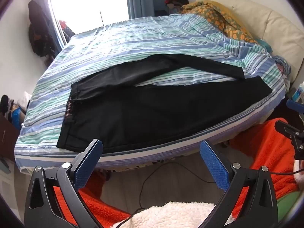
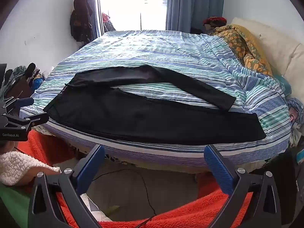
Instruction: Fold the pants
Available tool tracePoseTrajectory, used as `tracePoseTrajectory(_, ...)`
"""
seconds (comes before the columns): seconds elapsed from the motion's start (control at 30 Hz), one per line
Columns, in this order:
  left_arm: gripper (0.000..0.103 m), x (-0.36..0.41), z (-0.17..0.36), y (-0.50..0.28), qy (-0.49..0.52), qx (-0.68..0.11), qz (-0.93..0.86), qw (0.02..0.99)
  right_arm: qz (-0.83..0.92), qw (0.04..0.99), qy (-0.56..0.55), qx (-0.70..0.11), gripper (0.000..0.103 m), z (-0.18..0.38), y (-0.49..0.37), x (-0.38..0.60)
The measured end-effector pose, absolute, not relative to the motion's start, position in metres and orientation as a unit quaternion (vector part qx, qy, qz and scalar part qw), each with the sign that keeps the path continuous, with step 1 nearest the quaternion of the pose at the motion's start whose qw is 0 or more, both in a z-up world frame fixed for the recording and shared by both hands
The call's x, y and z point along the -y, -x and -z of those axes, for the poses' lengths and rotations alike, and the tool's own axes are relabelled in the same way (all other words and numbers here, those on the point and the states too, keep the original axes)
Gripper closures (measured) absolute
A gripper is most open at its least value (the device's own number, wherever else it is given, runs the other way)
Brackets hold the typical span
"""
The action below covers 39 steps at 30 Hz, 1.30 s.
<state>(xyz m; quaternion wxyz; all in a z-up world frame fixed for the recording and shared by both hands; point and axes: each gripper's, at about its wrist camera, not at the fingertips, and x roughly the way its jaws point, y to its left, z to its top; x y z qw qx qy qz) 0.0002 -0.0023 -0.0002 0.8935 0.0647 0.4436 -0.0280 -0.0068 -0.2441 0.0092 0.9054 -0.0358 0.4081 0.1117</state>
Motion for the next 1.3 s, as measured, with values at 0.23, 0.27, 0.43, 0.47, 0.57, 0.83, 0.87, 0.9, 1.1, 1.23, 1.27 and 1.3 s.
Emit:
tracePoseTrajectory(0.23, 0.001, 0.005, -0.002, 0.002, -0.061, -0.440, 0.030, 0.895, -0.114, 0.904, 0.035, -0.412, 0.000, -0.005, 0.007, 0.243)
tracePoseTrajectory(0.27, 0.001, 0.005, -0.002, 0.001, -0.059, -0.441, 0.030, 0.895, -0.115, 0.903, 0.037, -0.411, 0.000, -0.006, 0.008, 0.242)
tracePoseTrajectory(0.43, 0.001, -0.001, -0.003, 0.001, -0.052, -0.441, 0.032, 0.895, -0.124, 0.901, 0.040, -0.414, 0.000, -0.004, 0.006, 0.236)
tracePoseTrajectory(0.47, 0.001, -0.001, -0.003, 0.001, -0.052, -0.441, 0.032, 0.895, -0.126, 0.901, 0.040, -0.413, 0.000, -0.003, 0.007, 0.236)
tracePoseTrajectory(0.57, 0.001, -0.001, -0.003, 0.002, -0.052, -0.440, 0.033, 0.896, -0.130, 0.901, 0.041, -0.412, 0.000, -0.003, 0.009, 0.236)
tracePoseTrajectory(0.83, 0.001, 0.000, 0.000, 0.002, -0.052, -0.442, 0.035, 0.895, -0.136, 0.899, 0.035, -0.414, 0.000, -0.003, 0.008, 0.237)
tracePoseTrajectory(0.87, 0.001, 0.000, -0.001, 0.002, -0.052, -0.441, 0.035, 0.896, -0.138, 0.899, 0.035, -0.415, 0.000, -0.002, 0.008, 0.237)
tracePoseTrajectory(0.9, 0.001, 0.000, -0.001, 0.003, -0.053, -0.440, 0.035, 0.896, -0.139, 0.898, 0.034, -0.416, 0.000, -0.002, 0.008, 0.237)
tracePoseTrajectory(1.1, 0.001, 0.000, -0.001, 0.004, -0.053, -0.439, 0.035, 0.896, -0.146, 0.897, 0.036, -0.416, 0.000, -0.002, 0.008, 0.235)
tracePoseTrajectory(1.23, 0.001, 0.000, -0.001, 0.003, -0.054, -0.438, 0.038, 0.897, -0.151, 0.896, 0.036, -0.417, 0.000, -0.001, 0.008, 0.234)
tracePoseTrajectory(1.27, 0.001, 0.000, -0.001, 0.003, -0.055, -0.438, 0.039, 0.896, -0.151, 0.895, 0.035, -0.417, 0.000, -0.001, 0.008, 0.233)
tracePoseTrajectory(1.3, 0.001, 0.001, -0.001, 0.003, -0.056, -0.439, 0.039, 0.896, -0.151, 0.895, 0.034, -0.419, 0.000, -0.001, 0.007, 0.235)
